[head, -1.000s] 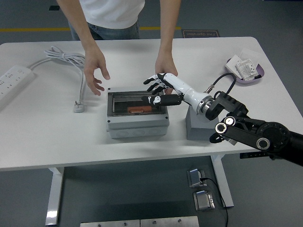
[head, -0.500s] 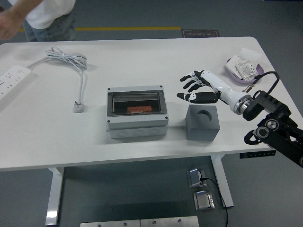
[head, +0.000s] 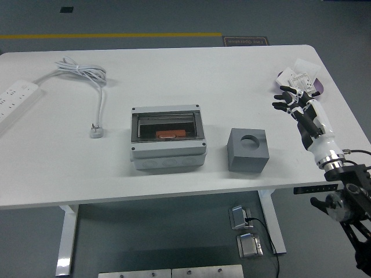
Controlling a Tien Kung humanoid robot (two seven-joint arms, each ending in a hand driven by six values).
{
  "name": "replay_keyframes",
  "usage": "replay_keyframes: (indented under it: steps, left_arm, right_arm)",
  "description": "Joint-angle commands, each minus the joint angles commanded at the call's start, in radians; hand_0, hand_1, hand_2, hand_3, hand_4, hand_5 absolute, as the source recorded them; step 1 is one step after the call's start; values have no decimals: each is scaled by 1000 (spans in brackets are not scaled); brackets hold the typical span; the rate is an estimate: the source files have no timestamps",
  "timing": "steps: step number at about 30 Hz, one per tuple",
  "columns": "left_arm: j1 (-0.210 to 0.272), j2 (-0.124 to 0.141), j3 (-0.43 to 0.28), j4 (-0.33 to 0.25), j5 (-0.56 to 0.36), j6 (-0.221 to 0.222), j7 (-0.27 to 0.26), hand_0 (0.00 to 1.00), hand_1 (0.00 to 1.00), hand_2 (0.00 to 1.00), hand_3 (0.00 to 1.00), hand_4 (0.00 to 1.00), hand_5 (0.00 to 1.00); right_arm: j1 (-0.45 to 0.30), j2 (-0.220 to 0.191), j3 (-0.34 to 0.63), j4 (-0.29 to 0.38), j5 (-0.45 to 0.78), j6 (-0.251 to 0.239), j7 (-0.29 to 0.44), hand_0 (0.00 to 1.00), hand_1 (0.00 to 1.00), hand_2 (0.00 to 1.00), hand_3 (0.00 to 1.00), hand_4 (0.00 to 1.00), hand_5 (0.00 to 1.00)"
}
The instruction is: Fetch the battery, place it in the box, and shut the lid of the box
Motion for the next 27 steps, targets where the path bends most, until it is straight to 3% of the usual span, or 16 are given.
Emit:
replay_keyframes:
  steps: [3,4,9,10,27]
  left_arm:
    - [-1,1,1,0,-1,0,-1,725,753,677,610,594,419]
    - [-2,1,1,0,-2,0,-1,725,753,678,610,595,418]
    - [0,3,2,0,-4,-1,0,725,753,678,610,595,418]
    - [1,4,2,0,-5,-2,0,725,752,676,610,594,415]
    - [3,32,1,0,-7,-4,-3,724,752,673,611,599,412]
  right_arm:
    - [-12,-2,21,-2,120,33,64,672,566,627,684,957,584]
    - [-14,-4,30,-2,152,34,75,691,631,662,695,960,623]
    - [-26,-19,71,11,274,9,80,691,631,662,695,960,623]
    - [-28,-23,75,13,284,4,77,809,741,764,759,965,681]
    - [-34,-57,65,9,300,-21,73,828,750,775,753,977,706]
